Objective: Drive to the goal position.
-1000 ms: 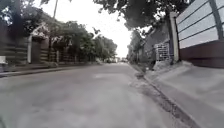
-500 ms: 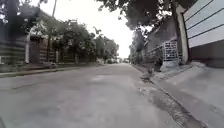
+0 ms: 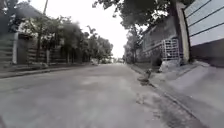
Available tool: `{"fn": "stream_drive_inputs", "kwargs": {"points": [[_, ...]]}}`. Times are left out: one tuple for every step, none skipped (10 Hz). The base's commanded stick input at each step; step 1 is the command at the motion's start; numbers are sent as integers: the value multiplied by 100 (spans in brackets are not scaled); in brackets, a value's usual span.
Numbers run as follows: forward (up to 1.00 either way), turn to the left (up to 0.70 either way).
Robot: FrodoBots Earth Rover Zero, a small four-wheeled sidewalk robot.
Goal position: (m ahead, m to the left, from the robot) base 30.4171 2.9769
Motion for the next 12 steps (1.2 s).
{"fn": "stream_drive_inputs", "kwargs": {"points": [[100,0],[100,12],[100,1],[100,7],[100,2],[100,0],[100,0],[100,0],[100,3],[100,1],[100,5],[100,3]]}}
